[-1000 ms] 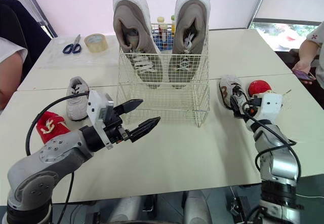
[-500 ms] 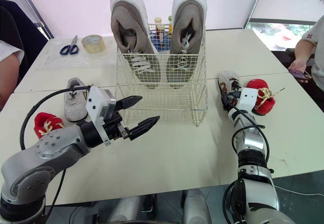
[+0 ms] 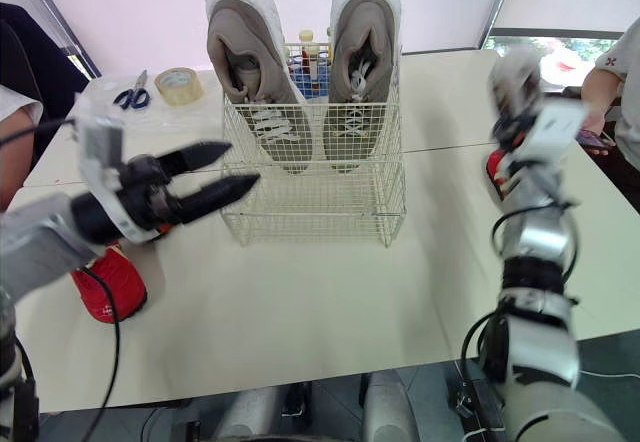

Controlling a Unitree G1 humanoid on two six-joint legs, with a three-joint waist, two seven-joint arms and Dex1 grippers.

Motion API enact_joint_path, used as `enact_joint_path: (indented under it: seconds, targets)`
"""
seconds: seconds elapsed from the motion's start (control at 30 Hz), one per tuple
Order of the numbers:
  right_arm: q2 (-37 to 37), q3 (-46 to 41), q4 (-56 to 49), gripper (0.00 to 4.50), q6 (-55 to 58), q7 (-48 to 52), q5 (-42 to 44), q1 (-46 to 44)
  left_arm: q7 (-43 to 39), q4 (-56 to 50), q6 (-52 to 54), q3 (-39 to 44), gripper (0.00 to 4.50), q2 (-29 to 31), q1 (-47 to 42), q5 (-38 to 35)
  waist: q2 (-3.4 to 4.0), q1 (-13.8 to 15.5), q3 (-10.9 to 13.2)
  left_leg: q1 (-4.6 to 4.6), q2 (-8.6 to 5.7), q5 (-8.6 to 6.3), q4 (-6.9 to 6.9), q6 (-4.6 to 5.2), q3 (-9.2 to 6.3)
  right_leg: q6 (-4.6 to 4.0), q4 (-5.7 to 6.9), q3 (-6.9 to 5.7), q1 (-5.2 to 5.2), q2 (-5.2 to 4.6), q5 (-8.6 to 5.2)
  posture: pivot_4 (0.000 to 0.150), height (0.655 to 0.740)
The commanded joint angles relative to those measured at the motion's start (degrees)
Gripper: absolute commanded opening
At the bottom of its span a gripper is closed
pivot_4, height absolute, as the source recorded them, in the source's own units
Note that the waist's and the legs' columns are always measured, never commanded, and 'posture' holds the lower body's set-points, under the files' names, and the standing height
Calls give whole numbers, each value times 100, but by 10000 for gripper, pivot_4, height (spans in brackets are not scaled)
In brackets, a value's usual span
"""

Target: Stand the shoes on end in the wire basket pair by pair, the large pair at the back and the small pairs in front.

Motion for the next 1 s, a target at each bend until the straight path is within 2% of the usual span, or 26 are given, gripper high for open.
enact_joint_path:
  seconds: [0.03,0.17,0.33,0.43,0.6,0.73,1.0]
  targets:
    - [-272,89,-671,13501,-394,404,206,-1133,20,598,-258,24,45000,213,-567,662,-1,-6,1,1,2,0,-3,0,0,3,0,0,0,3,-2,1500,7400]
    - [-254,738,-1261,13501,-152,1915,657,-1841,-159,1459,-297,301,45000,134,-1328,313,-18,-94,-4,3,8,-2,-10,2,-1,10,-5,0,6,10,-5,1500,7400]
    - [-436,1573,-2032,13501,301,3872,1050,-1847,-585,2245,-87,840,45000,335,-1959,-523,-38,-124,5,3,8,-2,1,5,3,10,-2,1,9,2,-2,1500,7400]
    - [-495,1878,-2090,13501,236,4532,926,-1882,-875,2317,75,776,45000,638,-2068,-387,-45,-95,10,2,7,-3,0,5,4,18,3,-1,6,0,1,1500,7400]
    - [-353,2192,-1986,13501,-154,5177,732,-1948,-1064,2313,246,650,45000,768,-2184,-460,-48,-78,11,1,-3,-11,1,-10,2,8,-4,-2,8,-11,-3,1500,7400]
    - [-138,2280,-1893,13501,-386,5404,694,-1916,-1016,2306,238,537,45000,657,-2241,-352,-49,-100,12,2,-3,-12,-4,-17,3,9,-3,-2,2,-13,-2,1500,7400]
    - [72,2525,-2064,13501,-1007,5581,288,-1666,-1558,2450,476,180,45000,453,-2548,-395,-61,-88,19,1,-3,3,-7,-39,3,10,37,-1,-15,-14,-1,1500,7400]
